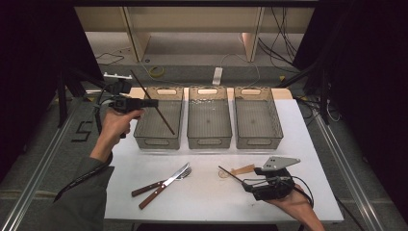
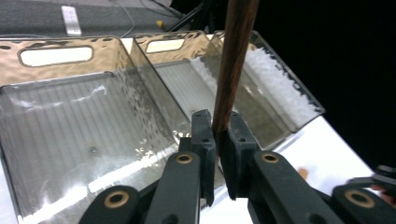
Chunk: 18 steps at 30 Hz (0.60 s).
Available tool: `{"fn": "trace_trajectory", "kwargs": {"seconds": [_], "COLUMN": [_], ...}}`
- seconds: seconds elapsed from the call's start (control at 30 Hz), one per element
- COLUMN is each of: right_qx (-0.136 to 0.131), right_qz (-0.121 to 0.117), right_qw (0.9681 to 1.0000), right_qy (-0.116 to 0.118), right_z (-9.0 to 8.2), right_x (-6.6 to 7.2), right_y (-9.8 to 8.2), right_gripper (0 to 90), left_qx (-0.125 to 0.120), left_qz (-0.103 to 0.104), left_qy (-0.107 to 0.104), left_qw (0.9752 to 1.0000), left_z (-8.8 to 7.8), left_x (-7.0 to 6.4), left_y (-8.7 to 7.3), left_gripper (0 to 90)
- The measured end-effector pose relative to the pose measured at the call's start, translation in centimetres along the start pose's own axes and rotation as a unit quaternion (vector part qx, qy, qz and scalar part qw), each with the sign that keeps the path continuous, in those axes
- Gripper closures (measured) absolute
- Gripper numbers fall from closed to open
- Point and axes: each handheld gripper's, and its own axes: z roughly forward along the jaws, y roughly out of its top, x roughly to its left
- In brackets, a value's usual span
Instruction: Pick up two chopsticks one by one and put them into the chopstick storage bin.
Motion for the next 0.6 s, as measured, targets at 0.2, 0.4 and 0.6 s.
{"fn": "trace_trajectory", "kwargs": {"seconds": [0.2, 0.4, 0.6], "right_qx": [-0.002, 0.001, 0.003], "right_qz": [-0.001, -0.004, -0.008], "right_qw": [1.0, 1.0, 1.0], "right_qy": [0.001, 0.004, 0.004], "right_z": [-0.1, 0.1, 0.1], "right_x": [0.1, 0.2, 0.3], "right_y": [0.0, -0.1, -0.1], "right_gripper": [28.4, 28.5, 28.6], "left_qx": [0.018, 0.033, 0.046], "left_qz": [-0.014, -0.023, -0.026], "left_qy": [0.014, 0.023, 0.037], "left_qw": [0.9996, 0.9989, 0.998], "left_z": [1.7, 3.0, 3.8], "left_x": [0.9, 1.5, 2.0], "left_y": [0.4, 0.2, -0.1], "left_gripper": [83.6, 83.5, 83.2]}}
